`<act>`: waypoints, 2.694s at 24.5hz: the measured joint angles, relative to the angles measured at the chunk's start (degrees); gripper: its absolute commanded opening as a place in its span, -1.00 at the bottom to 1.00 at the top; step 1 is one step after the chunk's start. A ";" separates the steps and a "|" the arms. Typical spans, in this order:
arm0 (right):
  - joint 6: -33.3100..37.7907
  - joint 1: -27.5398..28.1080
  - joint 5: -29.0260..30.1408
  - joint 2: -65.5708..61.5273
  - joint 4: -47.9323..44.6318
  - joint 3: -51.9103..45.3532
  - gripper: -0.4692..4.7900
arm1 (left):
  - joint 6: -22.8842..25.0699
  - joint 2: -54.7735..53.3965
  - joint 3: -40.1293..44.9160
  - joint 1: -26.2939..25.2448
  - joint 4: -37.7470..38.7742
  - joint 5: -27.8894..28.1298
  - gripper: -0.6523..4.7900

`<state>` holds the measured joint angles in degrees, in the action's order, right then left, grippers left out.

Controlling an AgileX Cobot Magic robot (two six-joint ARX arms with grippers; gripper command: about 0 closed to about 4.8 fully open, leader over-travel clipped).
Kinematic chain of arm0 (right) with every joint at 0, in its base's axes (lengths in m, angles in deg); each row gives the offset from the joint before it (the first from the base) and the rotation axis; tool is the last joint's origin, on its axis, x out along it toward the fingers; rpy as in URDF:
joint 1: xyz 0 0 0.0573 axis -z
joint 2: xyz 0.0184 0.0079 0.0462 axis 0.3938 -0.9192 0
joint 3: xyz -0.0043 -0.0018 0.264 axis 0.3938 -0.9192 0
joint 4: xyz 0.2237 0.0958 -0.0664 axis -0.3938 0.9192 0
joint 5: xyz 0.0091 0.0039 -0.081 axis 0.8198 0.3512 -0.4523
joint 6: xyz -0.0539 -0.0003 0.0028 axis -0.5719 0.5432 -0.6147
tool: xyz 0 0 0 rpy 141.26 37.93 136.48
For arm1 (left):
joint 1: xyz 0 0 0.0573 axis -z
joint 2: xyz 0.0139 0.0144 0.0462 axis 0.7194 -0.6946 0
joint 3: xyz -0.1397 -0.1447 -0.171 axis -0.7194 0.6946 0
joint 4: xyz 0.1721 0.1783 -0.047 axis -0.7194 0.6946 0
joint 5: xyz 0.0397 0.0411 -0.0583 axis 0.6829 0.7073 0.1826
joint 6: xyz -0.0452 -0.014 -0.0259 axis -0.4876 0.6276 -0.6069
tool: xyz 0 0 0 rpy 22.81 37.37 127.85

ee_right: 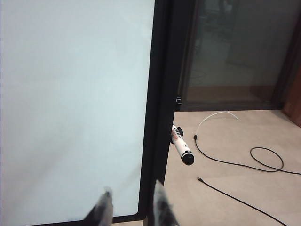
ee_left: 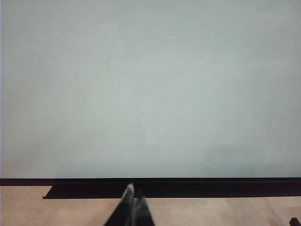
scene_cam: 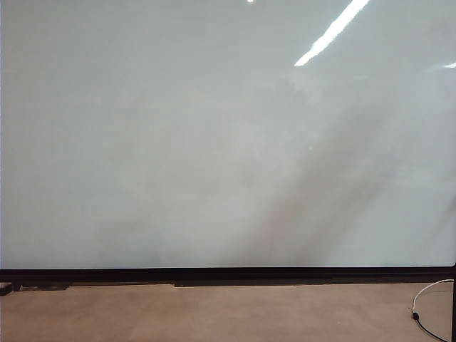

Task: Pick up the pen on the shelf to the right of the whiteboard and draw a check mark.

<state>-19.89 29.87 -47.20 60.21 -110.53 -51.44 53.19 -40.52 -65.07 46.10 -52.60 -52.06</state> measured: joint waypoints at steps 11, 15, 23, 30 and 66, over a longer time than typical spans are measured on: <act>0.59 10.80 10.69 -1.99 -3.26 0.00 -0.12 | 0.00 0.00 0.00 0.00 -0.02 0.02 -0.78; 0.55 12.98 12.70 -2.01 -3.45 -0.02 -0.01 | 0.00 0.00 0.00 0.00 0.00 0.00 -0.78; 0.59 15.74 17.46 -15.34 -14.93 -0.07 -0.01 | 0.00 0.00 0.00 0.00 0.00 0.00 -0.78; 2.21 15.72 20.24 -36.96 -35.12 0.37 0.03 | 0.02 0.00 0.00 0.00 0.00 0.00 -0.78; 6.08 19.85 32.22 -75.93 -55.19 21.57 0.16 | 0.02 0.00 0.00 0.00 0.00 0.00 -0.78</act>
<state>-13.81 49.72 -14.99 -15.72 -165.72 -29.87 53.22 -40.52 -65.07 46.10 -52.60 -52.06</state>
